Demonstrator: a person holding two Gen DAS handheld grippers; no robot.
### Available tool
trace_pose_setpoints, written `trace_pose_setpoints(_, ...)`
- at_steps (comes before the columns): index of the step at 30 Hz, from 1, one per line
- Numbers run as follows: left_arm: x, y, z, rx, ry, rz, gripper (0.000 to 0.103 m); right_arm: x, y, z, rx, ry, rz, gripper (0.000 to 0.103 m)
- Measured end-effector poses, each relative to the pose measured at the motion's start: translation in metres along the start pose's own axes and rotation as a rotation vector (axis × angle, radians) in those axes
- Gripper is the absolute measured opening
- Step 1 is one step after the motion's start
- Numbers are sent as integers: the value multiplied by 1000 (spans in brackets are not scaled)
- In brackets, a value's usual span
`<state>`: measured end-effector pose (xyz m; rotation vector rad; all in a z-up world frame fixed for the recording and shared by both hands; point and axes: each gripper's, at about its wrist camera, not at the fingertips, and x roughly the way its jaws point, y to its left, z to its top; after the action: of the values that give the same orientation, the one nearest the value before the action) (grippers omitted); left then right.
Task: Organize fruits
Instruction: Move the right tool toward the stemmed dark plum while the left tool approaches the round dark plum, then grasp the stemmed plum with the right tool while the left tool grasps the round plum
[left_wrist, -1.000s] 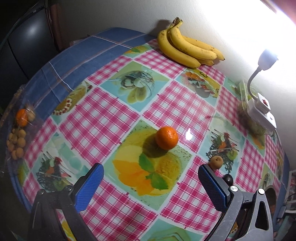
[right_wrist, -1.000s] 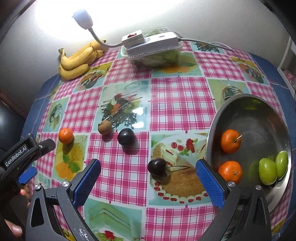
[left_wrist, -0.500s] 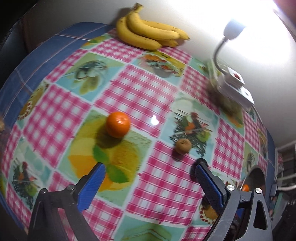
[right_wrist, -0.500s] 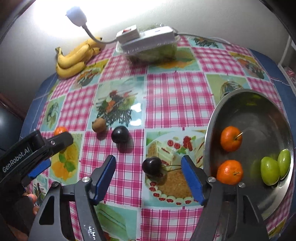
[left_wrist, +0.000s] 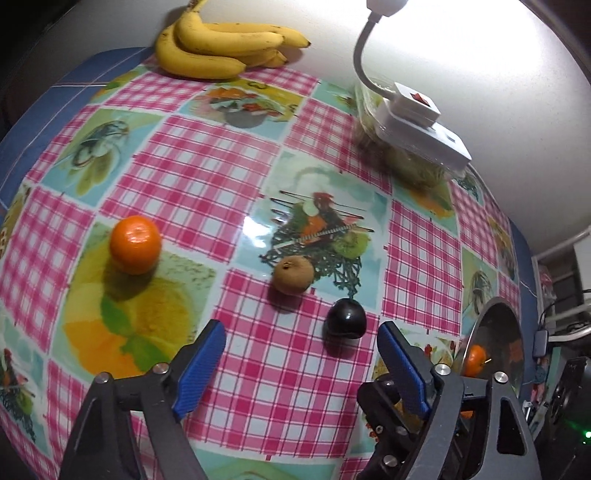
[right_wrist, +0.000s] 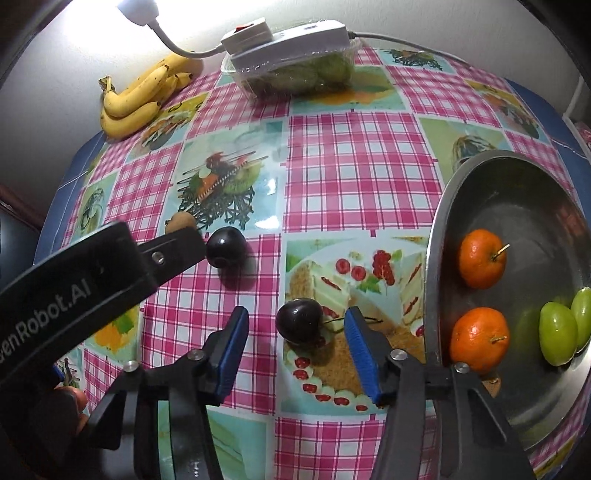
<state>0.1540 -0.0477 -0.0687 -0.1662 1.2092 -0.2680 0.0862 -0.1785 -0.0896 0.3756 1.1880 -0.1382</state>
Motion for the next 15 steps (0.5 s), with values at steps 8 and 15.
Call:
trace_pose_setpoints(8,13,-11,2,45,5,-40,68,4,3,2,2,8,3,48)
trace_pose_setpoints(15,22,-22,2,66,20,-73,47,3,-1,2,13,7,10,42)
